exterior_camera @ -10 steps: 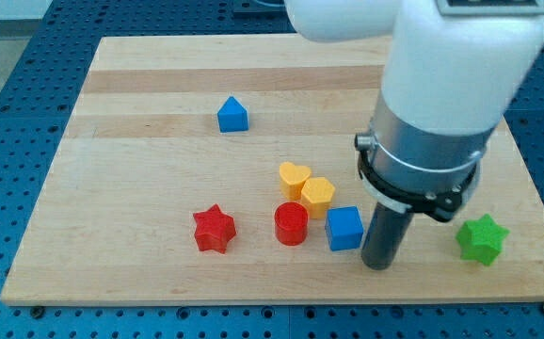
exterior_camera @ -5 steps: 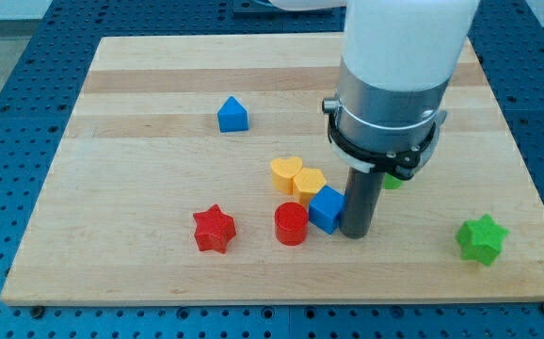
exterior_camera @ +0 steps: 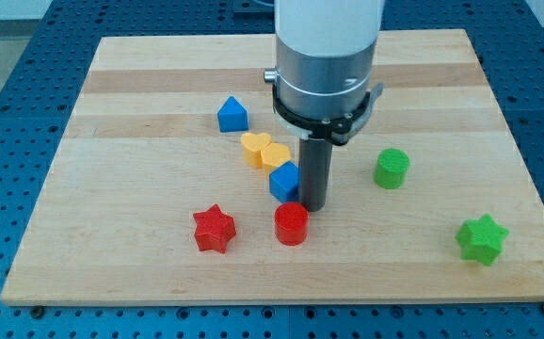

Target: Move the blue cube along with yellow blocks close to the blue triangle

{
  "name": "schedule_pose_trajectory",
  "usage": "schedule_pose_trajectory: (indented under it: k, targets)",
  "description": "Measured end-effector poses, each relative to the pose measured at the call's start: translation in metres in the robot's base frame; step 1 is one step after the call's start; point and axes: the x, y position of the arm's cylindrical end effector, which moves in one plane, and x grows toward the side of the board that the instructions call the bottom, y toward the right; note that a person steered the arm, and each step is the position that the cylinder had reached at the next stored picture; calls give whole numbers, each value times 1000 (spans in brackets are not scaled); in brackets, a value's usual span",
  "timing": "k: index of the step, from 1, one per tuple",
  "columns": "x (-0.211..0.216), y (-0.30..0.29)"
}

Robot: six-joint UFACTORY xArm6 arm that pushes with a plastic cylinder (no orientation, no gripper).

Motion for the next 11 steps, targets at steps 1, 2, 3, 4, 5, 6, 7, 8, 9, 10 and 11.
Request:
schedule_pose_trajectory:
  k: [1, 2, 3, 4, 5, 6, 7, 8, 9, 10, 11]
  targets:
    - [-10, -8]
    - [-18, -18]
    - [-21, -30]
    - [-21, -43]
    - [-21, -50]
    - [-21, -54]
    - [-21, -50]
    - [-21, -21]
    - [-35, -1]
    - [-60, 5]
    - [-75, 1]
